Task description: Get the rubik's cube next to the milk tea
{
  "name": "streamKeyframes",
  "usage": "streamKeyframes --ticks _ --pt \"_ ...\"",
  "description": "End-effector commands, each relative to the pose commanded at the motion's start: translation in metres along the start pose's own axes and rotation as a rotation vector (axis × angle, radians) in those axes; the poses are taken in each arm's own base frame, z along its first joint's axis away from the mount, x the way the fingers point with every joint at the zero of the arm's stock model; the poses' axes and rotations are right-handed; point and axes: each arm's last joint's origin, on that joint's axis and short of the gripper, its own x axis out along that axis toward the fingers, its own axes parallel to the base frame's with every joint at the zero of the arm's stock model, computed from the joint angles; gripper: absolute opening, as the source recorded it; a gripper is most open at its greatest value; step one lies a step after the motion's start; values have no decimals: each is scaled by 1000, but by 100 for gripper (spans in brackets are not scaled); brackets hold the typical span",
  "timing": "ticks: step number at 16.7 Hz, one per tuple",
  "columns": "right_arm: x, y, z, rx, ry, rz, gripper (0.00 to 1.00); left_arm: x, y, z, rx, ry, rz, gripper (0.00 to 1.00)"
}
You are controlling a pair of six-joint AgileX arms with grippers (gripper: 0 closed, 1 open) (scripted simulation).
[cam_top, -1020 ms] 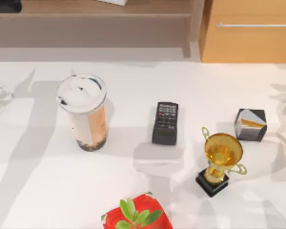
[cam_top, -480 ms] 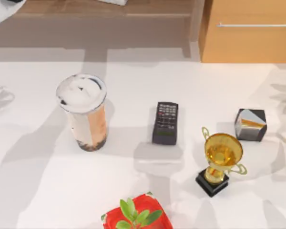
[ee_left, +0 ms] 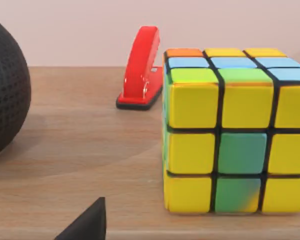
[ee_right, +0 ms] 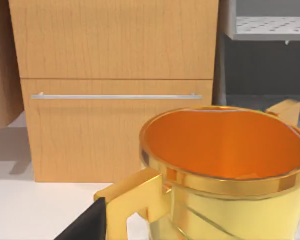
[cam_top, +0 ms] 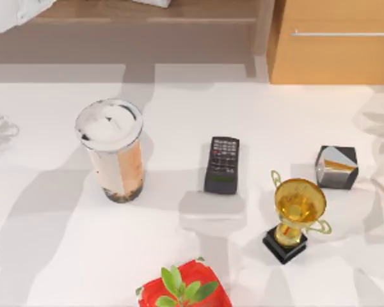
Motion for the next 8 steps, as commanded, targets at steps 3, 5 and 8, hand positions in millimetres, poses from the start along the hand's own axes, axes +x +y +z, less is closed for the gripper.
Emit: streamKeyframes --ticks 3,5,8 --pt "0 0 0 0 0 0 100 3 -1 3 0 -1 -2 100" --pt "0 0 0 0 0 0 100 5 1 8 -1 -3 -3 100" --pt "0 0 0 0 0 0 100 15 5 12 -1 -3 -2 100"
